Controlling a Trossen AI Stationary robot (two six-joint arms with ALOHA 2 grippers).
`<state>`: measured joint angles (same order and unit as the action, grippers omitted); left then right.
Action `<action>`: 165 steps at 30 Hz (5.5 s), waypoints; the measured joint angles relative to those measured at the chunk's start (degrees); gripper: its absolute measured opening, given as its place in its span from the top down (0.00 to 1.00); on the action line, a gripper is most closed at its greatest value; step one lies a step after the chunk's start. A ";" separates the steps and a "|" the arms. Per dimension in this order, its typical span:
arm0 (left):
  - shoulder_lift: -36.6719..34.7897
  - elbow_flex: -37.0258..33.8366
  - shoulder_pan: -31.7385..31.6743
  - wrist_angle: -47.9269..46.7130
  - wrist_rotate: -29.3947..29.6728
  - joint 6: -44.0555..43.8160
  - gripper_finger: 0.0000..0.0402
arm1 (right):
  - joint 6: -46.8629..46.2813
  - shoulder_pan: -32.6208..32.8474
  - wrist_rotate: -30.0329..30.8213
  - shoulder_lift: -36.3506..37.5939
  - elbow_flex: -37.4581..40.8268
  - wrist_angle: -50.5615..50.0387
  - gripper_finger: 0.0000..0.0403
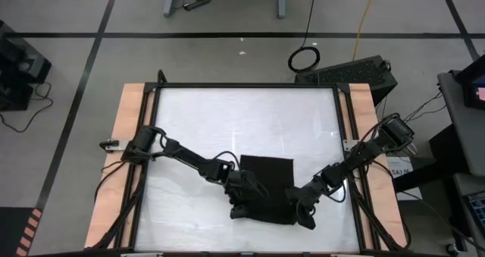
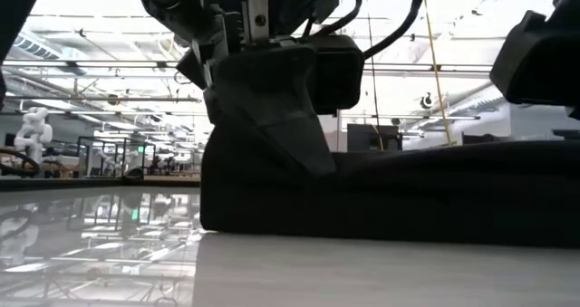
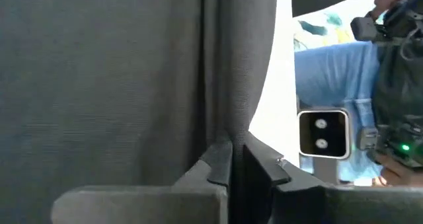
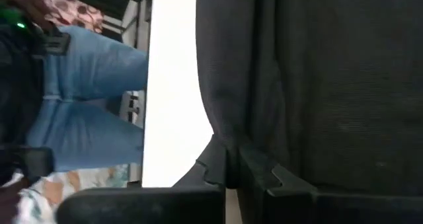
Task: Roll towel
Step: Roll the towel
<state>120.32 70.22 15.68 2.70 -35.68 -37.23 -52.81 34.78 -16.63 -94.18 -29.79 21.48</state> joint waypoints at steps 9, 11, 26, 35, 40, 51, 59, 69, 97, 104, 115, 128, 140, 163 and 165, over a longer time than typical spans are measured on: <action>-0.16 -0.18 0.31 -0.47 4.05 0.06 0.77 | -3.95 -0.95 -2.43 0.18 2.13 2.10 0.99; -0.16 -0.17 0.22 -0.41 4.39 0.20 0.70 | -4.24 -1.27 -2.72 0.17 2.13 1.79 0.99; -7.43 2.62 3.10 -12.52 17.84 12.13 0.56 | -5.70 -1.80 -2.32 0.07 2.18 1.35 0.99; -11.30 2.66 12.93 -14.15 33.36 30.95 0.56 | -6.51 -2.04 -2.05 0.05 2.18 1.37 0.99; -9.36 2.57 17.63 -12.90 44.17 36.31 0.56 | -6.69 -2.09 -1.94 0.05 2.20 1.37 0.99; -3.82 2.53 17.34 -9.45 50.91 36.17 0.56 | -7.50 -2.20 -1.77 -0.01 2.24 1.98 0.99; -1.40 2.62 14.20 -9.11 45.13 32.78 0.57 | -7.97 -2.20 -1.72 -0.04 2.29 2.53 0.99; -1.02 2.72 10.56 -8.79 36.37 31.22 0.96 | -6.43 -2.01 -1.13 2.84 2.51 2.41 0.86; -0.44 2.46 -1.82 -0.15 -0.66 16.63 0.98 | 17.57 17.22 36.47 10.23 -1.99 -9.43 0.37; 2.20 2.58 -2.97 0.24 -7.11 13.04 0.99 | 12.56 17.47 37.22 3.54 -2.28 -10.96 0.38; 3.27 2.68 -3.47 3.32 -14.63 10.65 0.98 | 6.82 17.39 35.19 0.55 -2.50 -8.61 0.93; -0.38 2.42 -3.66 2.08 -4.41 15.03 0.59 | -11.47 17.97 28.06 1.25 -2.31 -7.11 0.99; -8.26 2.51 4.38 -8.10 19.83 39.85 0.52 | -16.49 18.22 33.25 3.42 -1.16 -4.42 0.99; -4.64 -0.51 6.76 -3.47 40.32 51.65 0.51 | -28.90 18.35 41.16 5.63 15.40 28.04 0.99; -3.49 -0.47 6.20 -1.40 39.36 51.67 0.51 | -28.99 18.36 41.18 5.63 16.24 30.23 0.99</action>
<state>116.84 69.76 21.87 1.30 3.68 14.44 -81.80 53.14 24.56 -88.55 -13.55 51.71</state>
